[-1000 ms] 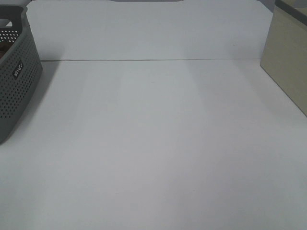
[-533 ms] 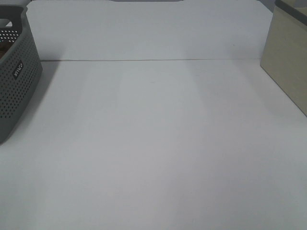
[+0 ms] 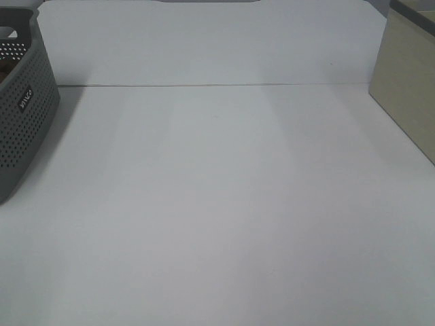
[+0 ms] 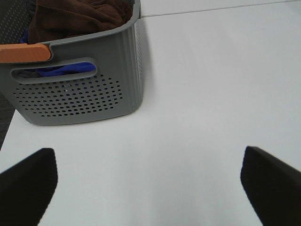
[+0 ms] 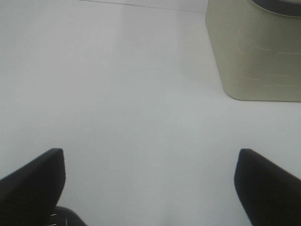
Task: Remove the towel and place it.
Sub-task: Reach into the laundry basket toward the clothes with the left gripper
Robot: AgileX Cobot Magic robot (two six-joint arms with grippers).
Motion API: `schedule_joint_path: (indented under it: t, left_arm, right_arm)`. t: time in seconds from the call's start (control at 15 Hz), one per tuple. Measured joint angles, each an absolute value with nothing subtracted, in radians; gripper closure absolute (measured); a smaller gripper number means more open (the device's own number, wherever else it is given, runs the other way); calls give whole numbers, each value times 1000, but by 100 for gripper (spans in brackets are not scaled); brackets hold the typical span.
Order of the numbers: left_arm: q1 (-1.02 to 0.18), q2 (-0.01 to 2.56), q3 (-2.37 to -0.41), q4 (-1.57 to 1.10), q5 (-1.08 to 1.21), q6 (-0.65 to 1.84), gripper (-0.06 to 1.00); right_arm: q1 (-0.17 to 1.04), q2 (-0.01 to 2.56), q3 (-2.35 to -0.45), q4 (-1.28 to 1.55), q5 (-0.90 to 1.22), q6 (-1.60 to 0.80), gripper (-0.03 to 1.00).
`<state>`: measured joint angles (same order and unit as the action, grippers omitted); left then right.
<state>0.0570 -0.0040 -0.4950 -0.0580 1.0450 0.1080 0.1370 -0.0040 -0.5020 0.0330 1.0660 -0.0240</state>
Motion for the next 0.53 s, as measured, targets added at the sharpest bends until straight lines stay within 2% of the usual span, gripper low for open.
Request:
schedule_joint_path:
  t: [0.27, 0.53]
  left_arm:
    - [57, 61, -502, -58, 1059, 136, -4]
    - [55, 384, -720, -13, 1201, 499, -4]
  right_arm:
    - [137, -4, -502, 33, 1066, -24, 4]
    - [137, -4, -502, 33, 1066, -24, 4]
